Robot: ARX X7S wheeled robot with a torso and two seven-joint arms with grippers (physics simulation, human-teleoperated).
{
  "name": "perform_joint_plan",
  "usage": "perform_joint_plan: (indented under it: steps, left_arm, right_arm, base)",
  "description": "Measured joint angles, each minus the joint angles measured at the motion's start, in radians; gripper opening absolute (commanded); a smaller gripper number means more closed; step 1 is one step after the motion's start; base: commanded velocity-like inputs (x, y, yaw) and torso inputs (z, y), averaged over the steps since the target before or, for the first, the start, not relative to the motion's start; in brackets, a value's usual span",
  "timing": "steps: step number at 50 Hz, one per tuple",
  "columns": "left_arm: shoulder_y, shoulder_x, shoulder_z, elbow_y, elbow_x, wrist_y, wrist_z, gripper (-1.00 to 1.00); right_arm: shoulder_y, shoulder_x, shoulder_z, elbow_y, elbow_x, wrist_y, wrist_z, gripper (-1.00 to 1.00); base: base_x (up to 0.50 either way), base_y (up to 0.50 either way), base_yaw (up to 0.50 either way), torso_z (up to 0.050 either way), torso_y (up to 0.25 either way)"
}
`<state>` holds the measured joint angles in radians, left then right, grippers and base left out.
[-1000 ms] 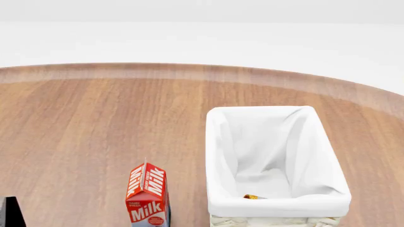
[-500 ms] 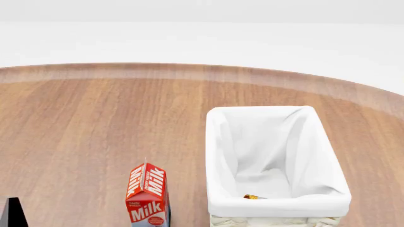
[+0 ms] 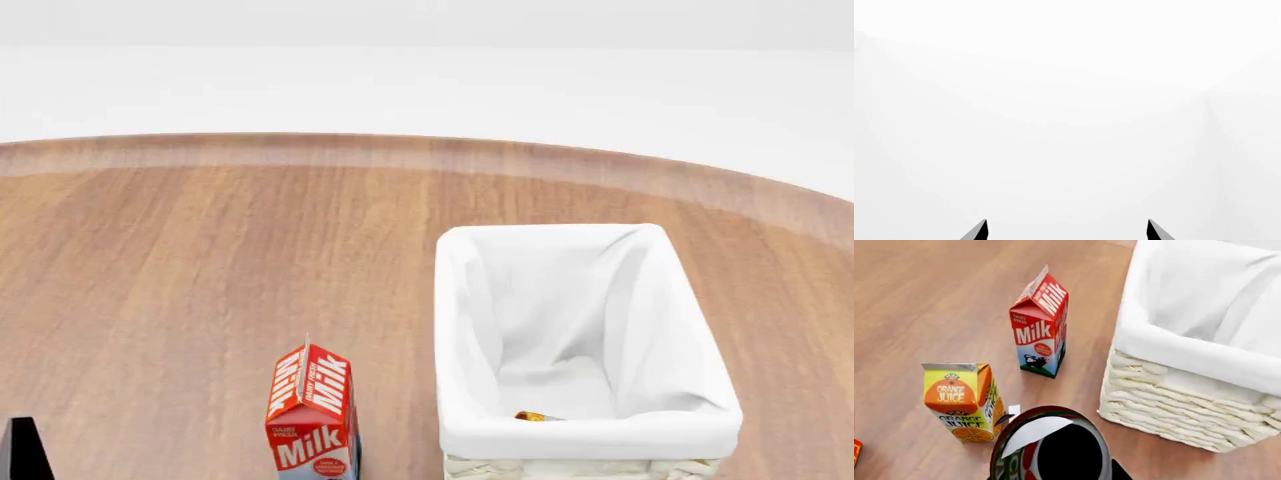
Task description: Pick up the alphabet soup and the tomato sauce, and put them in the basket.
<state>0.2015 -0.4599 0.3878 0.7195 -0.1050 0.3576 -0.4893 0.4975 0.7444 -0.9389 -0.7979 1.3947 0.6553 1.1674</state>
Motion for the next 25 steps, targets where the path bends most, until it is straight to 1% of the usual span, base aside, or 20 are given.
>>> perform_joint_plan:
  steps: [7,13,19,25]
  left_arm:
    - [-0.001,-0.001,0.001,0.008,0.000,-0.004,-0.002,1.00]
    - [-0.002,-0.003,0.001,0.014,-0.001,-0.008,-0.003,1.00]
    - [-0.002,-0.004,0.002,0.015,-0.002,-0.007,-0.004,1.00]
    - [-0.002,-0.006,0.002,0.014,-0.003,-0.005,-0.005,1.00]
  right_arm:
    - [0.187,0.026,0.060,-0.045,0.157,0.040,0.092,-1.00]
    - [0.373,0.031,0.099,-0.026,0.281,0.084,0.142,-1.00]
    - [0.520,0.022,0.119,0.037,0.310,0.141,0.118,-1.00]
    - [0.626,0.013,0.132,0.129,0.276,0.185,0.040,-1.00]
  base:
    - [0.00,0.00,0.00,0.000,0.000]
    - [0.00,0.00,0.00,0.000,0.000]
    - [0.00,0.00,0.00,0.000,0.002]
    - [0.00,0.00,0.00,0.000,0.000]
